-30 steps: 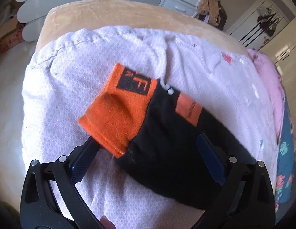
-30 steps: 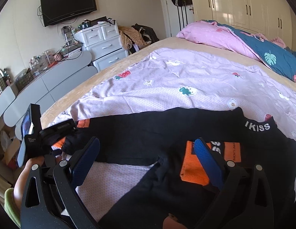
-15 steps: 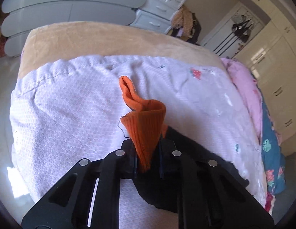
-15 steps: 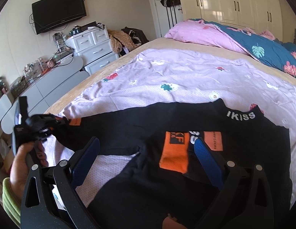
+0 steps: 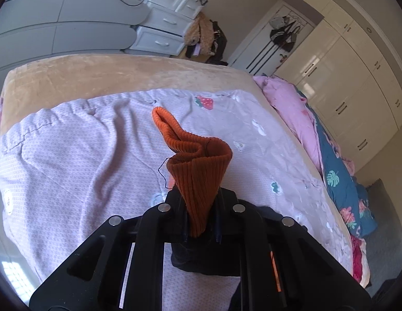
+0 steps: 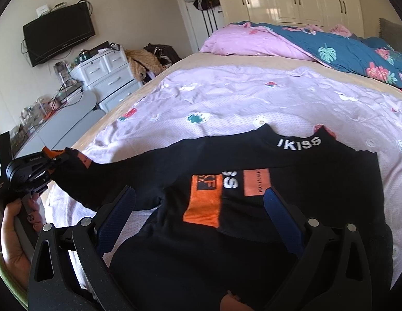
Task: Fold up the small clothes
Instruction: 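Lift the second sleeve with the left gripper and carry it across the shirt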
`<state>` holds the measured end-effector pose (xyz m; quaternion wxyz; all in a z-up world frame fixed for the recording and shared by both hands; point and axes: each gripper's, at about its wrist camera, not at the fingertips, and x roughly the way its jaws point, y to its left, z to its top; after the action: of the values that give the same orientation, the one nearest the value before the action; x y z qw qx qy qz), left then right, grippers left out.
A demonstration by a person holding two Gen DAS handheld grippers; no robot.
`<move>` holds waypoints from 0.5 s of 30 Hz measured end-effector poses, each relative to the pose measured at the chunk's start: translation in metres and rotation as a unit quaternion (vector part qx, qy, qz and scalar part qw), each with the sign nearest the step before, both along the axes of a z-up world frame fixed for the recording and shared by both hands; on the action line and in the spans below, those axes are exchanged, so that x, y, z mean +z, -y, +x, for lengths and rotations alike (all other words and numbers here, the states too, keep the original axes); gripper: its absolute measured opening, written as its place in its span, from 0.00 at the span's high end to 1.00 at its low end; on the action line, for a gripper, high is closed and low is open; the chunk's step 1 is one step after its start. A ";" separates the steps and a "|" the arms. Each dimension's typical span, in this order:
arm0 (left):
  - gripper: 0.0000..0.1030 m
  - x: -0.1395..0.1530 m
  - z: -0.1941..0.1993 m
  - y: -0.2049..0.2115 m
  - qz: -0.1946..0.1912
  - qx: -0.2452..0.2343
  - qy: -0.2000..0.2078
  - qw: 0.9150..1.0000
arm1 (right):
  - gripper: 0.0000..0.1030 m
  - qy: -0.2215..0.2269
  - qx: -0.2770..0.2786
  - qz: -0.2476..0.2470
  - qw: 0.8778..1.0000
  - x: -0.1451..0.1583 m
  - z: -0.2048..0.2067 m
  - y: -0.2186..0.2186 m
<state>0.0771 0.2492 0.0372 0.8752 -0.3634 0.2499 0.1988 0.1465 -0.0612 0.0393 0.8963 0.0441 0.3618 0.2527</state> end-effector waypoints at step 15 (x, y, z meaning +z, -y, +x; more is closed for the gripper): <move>0.94 0.024 0.028 0.059 0.035 -0.115 0.043 0.992 | 0.04 -0.004 -0.067 0.015 0.998 0.010 0.009 0.060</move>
<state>0.1049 0.1898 0.0612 0.9142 -0.3099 0.2452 0.0897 0.1552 -0.1208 0.0497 0.9089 0.0829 0.3582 0.1970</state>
